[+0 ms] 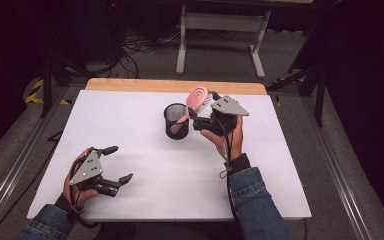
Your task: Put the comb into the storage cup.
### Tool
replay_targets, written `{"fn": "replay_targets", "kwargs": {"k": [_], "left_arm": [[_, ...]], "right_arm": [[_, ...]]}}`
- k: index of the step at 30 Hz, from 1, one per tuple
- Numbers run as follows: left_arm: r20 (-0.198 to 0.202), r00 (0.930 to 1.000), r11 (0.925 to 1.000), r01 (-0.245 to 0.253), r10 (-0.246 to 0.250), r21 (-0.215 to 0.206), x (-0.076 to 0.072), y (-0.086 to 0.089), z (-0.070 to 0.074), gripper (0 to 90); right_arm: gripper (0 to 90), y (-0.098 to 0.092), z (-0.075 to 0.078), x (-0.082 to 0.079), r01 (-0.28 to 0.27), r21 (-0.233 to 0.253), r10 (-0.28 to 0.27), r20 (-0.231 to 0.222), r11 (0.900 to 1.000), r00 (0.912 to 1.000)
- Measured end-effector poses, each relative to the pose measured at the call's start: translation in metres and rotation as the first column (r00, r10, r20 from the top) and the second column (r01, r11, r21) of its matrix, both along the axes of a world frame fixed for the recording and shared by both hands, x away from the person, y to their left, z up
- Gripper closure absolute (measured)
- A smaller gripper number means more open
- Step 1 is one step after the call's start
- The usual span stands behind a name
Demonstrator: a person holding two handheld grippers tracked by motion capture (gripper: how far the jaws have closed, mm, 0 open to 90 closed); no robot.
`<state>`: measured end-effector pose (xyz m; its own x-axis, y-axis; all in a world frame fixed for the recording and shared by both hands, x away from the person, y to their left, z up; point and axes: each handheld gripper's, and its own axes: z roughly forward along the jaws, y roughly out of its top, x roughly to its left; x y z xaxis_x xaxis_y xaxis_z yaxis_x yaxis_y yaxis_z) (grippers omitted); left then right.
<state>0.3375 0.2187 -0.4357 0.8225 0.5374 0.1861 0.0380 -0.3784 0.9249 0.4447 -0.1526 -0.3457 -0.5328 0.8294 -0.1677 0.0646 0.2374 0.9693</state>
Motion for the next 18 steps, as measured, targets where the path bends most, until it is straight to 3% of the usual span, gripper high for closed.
{"fn": "replay_targets", "kwargs": {"k": [6,18], "left_arm": [[0.000,1.0000,1.0000,0.002,-0.002,0.001,0.0000,0.0000,0.0002,5.0],[0.003,1.0000,1.0000,-0.001,0.001,0.002,-0.0001,0.0002,0.0006,4.9]], "right_arm": [[5.1,0.0015,0.0015,-0.0011,-0.003,-0.029,0.003,0.005,1.000,1.0000],[5.1,-0.0011,0.0039,-0.0039,-0.012,-0.027,0.012,0.007,1.000,0.9999]]}}
